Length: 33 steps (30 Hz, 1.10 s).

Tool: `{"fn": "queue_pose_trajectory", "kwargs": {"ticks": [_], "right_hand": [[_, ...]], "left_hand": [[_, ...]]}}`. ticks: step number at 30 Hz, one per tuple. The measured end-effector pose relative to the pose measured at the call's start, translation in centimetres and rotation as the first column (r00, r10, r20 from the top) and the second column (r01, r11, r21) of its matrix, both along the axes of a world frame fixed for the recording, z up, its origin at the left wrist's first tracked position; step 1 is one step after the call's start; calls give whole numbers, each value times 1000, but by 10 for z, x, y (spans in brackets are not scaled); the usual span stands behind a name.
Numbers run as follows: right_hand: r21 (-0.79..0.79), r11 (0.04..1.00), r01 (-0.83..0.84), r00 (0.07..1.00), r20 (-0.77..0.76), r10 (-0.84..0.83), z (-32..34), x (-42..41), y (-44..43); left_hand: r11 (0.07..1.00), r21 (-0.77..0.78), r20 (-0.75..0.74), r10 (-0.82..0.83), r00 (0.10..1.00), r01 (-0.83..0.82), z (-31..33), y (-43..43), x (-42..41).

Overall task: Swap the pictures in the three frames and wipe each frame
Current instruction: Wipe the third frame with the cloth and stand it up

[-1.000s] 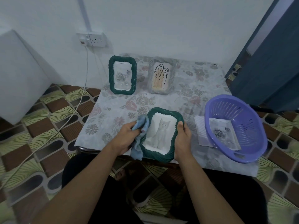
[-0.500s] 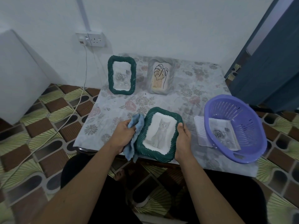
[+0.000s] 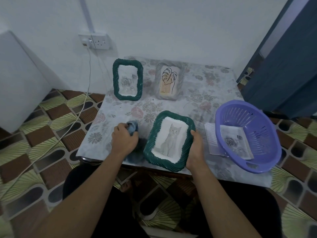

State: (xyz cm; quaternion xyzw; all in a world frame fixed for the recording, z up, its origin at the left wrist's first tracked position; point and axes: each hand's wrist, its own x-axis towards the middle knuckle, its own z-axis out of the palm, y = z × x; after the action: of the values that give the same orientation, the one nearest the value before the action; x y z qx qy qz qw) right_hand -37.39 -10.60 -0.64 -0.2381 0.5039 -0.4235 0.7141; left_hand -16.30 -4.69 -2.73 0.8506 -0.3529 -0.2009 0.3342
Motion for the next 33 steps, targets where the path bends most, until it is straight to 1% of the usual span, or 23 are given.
{"fn": "queue_pose_trajectory", "kwargs": {"ticks": [2,4,7,9,11,13,15,17,19,20,21,22,23,24,25,26,27,28,29,31,33], "right_hand": [[22,1000,4,998,63,-6,0,-1,-1],[8,999,40,994,101,-41,0,-4,-3],[-34,999,40,982,186,-33,0,-8,-6],[-54,998,39,981,194,-28,1,-8,-5],[-57,998,34,980,200,-22,0,-9,-6],[-54,998,31,978,207,-19,2,-9,-7],[-61,998,35,977,213,-21,2,-9,-7],[-63,997,43,978,209,-29,2,-9,-7],[-63,997,49,977,211,-34,5,-7,-8],[-62,997,52,976,215,-38,6,-6,-8],[-60,997,52,975,217,-38,7,-5,-9],[-55,997,58,975,217,-45,7,-4,-10],[-49,997,65,974,220,-53,7,-4,-10],[-42,996,74,973,224,-62,7,-3,-11],[-39,996,81,970,231,-70,7,-2,-12],[-39,995,92,969,232,-80,7,-2,-13],[-41,994,102,970,225,-90,6,-1,-14],[-42,993,108,972,216,-97,6,0,-14],[-41,994,105,974,205,-95,5,1,-15],[-29,996,88,979,189,-81,5,0,-14],[-28,998,51,991,127,-47,3,-1,-14]], "left_hand": [[990,118,149,-88,985,71,-6,4,-3],[961,224,218,-212,953,163,-13,8,-5],[900,351,261,-358,897,257,-24,14,-3],[892,363,270,-378,886,270,-28,14,-1],[890,360,245,-379,893,279,-28,11,3],[889,355,226,-382,896,289,-25,8,9],[914,308,256,-346,903,263,-17,7,9],[969,153,286,-231,930,194,-8,7,1],[986,-34,274,-150,950,165,4,6,-10],[978,-113,230,-144,962,174,7,5,-14],[967,-183,138,-154,978,178,11,4,-19],[962,-227,-14,-157,988,150,17,4,-25],[964,-249,-201,-147,968,95,21,4,-32],[968,-251,-402,-128,907,26,24,4,-39],[972,-230,-585,-110,803,-34,27,5,-45],[975,-211,-733,-107,672,-75,28,5,-51],[975,-201,-831,-119,543,-94,27,7,-55],[977,-197,-876,-138,461,-83,25,9,-58],[979,-198,-892,-157,425,-55,26,12,-61],[974,-227,-886,-202,418,-11,27,15,-66],[966,-259,-878,-225,423,-22,29,17,-69]]}}
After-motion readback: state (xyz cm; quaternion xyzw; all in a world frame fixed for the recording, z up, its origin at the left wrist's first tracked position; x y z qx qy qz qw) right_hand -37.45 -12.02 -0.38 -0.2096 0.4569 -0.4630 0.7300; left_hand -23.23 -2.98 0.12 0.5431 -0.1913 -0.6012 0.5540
